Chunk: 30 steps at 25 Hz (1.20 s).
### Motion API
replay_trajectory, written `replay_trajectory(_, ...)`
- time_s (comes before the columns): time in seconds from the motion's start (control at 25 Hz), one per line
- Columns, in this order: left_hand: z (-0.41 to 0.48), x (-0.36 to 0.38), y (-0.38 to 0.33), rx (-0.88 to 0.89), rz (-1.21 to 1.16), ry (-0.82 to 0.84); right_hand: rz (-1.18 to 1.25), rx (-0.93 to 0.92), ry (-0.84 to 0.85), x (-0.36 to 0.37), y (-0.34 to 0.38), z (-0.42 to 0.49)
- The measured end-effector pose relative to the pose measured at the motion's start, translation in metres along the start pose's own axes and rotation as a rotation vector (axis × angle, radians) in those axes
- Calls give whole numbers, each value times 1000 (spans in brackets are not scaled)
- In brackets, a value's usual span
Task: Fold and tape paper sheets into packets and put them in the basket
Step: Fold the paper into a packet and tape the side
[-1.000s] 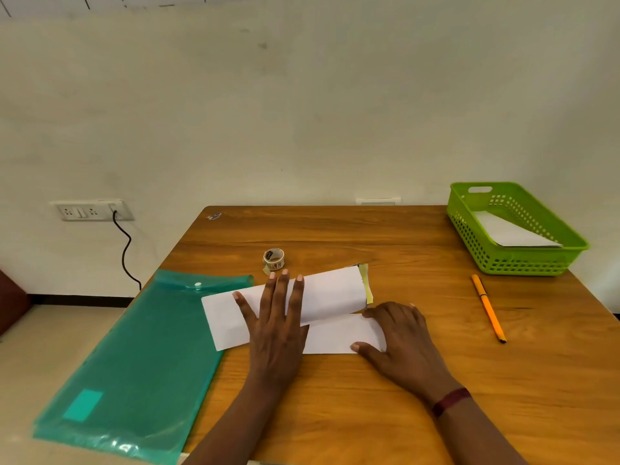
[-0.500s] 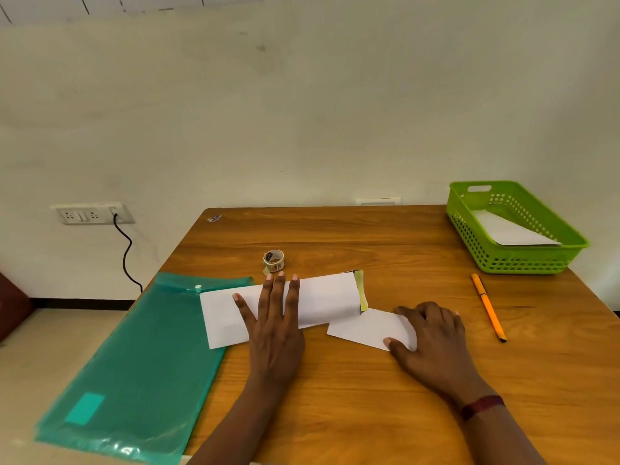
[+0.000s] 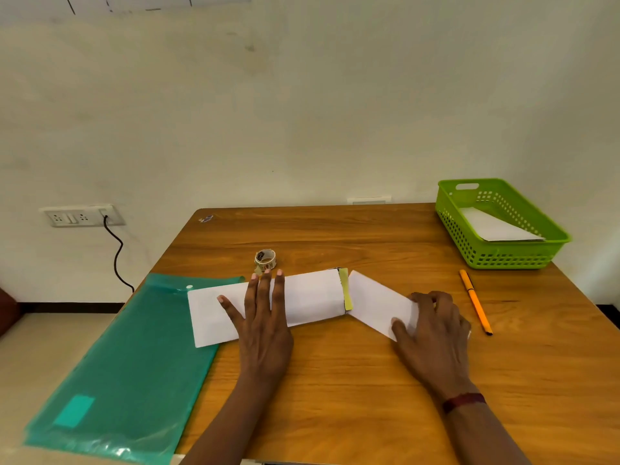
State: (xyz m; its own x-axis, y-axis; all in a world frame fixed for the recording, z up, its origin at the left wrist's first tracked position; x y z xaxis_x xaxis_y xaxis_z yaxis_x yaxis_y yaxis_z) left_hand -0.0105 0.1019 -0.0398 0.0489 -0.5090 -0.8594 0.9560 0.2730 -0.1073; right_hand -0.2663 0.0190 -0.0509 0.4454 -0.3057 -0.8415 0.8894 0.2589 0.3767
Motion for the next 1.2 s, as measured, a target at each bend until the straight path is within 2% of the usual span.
replay_trajectory(0.12, 0, 1, 0, -7, -9, 9, 147, 123, -258, -9, -6, 4)
replay_trajectory(0.24, 1, 2, 1, -9, -13, 14, 292, 183, -344, -12, -8, 5)
replay_trajectory(0.48, 0, 3, 2, 17, -28, 9, 353, 46, -366, -11, -2, 3)
replay_trajectory(1.2, -3, 6, 3, 145, -51, 12, -30, -322, -189, 3, 19, 24)
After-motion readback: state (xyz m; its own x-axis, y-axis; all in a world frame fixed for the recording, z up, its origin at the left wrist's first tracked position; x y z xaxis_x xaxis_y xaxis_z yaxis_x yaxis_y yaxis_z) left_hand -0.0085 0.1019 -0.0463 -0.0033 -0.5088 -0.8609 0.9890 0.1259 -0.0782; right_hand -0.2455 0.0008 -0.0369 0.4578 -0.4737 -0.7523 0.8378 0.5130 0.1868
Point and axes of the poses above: each hand's wrist, its own z-axis towards the middle knuckle, its own x-axis out of the palm, y = z × x, the point moved 1 cm from there along z, towards the middle knuckle, and after that the axes turned 1 degree about x, right-handed, at the moved point
